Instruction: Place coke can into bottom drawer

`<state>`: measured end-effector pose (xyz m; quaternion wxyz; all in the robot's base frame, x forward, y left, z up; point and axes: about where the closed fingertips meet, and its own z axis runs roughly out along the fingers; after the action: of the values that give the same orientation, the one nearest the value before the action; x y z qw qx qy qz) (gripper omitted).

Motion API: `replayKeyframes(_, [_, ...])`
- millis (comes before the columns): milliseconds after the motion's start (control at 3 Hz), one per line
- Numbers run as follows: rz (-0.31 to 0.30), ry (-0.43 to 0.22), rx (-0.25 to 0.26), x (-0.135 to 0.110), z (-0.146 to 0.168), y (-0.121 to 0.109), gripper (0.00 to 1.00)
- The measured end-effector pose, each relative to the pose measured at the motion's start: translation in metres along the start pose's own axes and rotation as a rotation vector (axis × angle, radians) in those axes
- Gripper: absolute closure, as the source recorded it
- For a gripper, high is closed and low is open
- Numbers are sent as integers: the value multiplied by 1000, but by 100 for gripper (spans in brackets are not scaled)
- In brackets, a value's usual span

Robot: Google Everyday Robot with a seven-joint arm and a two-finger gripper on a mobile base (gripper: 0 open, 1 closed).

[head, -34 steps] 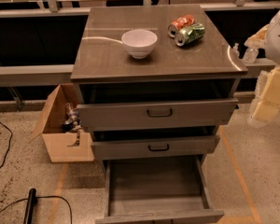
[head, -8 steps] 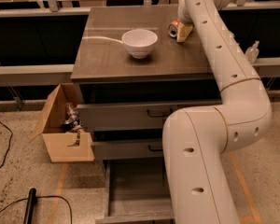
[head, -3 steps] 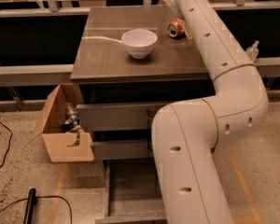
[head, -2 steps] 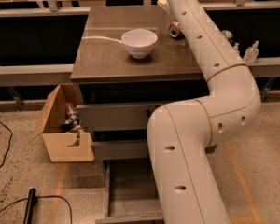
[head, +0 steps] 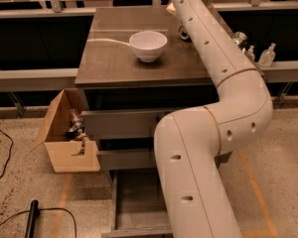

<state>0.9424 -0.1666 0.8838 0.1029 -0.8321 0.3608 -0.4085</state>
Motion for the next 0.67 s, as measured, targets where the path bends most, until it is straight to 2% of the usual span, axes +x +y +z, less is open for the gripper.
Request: replayKeyframes(667, [-52, 27, -45, -2, 8, 6, 0])
